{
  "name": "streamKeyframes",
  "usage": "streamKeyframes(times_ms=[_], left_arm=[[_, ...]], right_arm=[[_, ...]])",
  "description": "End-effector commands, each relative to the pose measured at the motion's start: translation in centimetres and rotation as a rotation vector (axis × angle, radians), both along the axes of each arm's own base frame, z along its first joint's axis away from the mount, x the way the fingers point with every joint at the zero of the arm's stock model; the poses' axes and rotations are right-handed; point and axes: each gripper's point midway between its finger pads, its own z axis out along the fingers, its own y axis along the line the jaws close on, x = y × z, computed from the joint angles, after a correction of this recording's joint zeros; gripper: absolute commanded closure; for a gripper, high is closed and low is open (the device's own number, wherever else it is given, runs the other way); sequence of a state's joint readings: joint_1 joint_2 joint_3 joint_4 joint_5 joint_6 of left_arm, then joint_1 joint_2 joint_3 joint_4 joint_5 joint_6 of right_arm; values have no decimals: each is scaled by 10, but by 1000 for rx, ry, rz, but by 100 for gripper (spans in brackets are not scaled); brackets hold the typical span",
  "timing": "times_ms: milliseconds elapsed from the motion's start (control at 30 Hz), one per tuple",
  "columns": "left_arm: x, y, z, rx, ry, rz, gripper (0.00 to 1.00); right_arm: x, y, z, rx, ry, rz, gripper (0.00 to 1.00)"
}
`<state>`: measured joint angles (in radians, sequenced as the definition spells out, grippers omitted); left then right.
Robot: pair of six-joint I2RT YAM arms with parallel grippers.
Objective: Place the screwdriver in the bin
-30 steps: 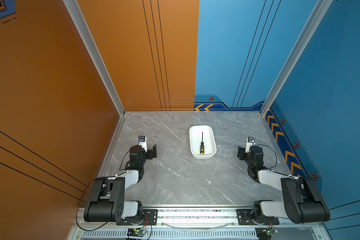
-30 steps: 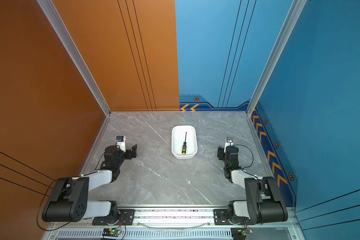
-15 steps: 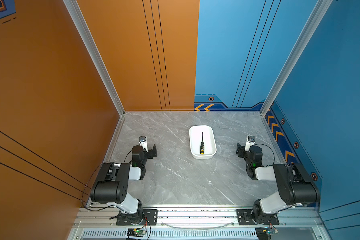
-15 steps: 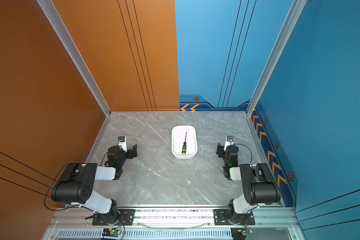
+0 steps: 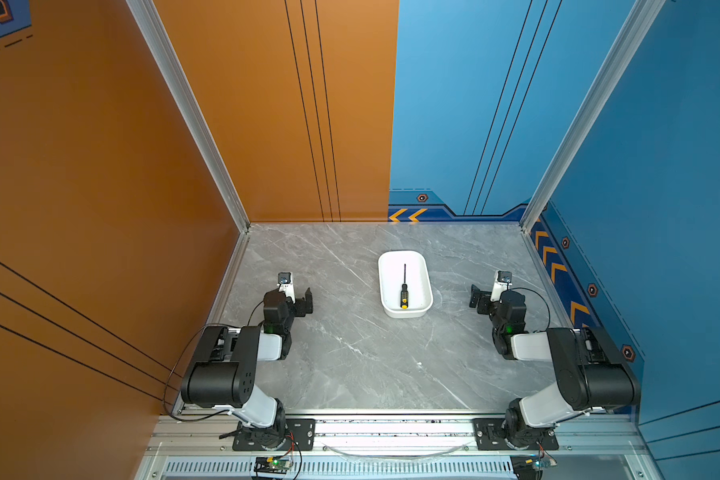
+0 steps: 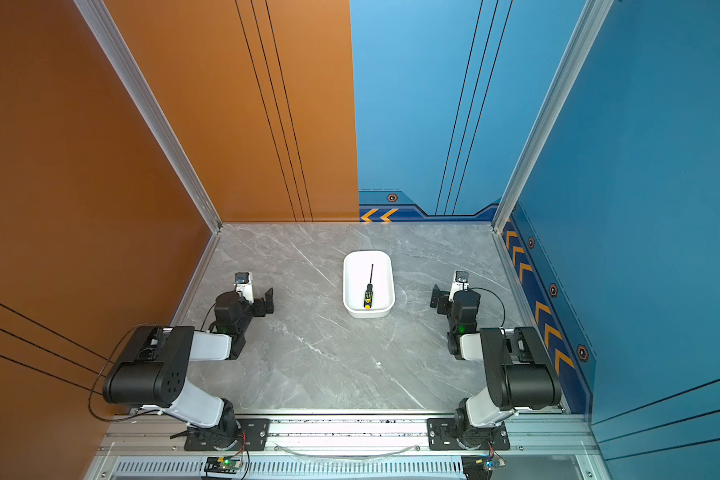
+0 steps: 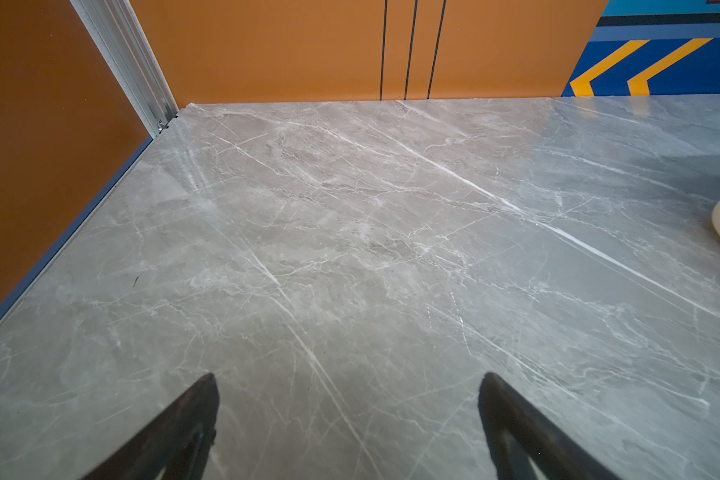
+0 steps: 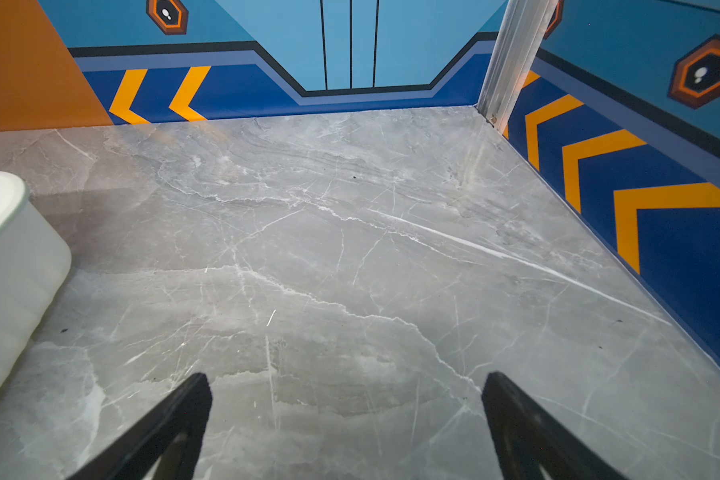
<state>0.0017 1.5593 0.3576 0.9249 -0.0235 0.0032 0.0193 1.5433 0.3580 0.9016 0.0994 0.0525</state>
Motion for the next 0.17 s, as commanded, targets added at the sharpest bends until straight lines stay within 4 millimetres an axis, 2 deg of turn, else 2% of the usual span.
streamKeyframes(times_ms=[0,133], left_arm=[[5,5,6,4,-22,24,2],[6,4,7,5,-24,23,2]], right_arm=[[6,1,6,21,-20,10,0],[5,2,6,14,-18,7,0]])
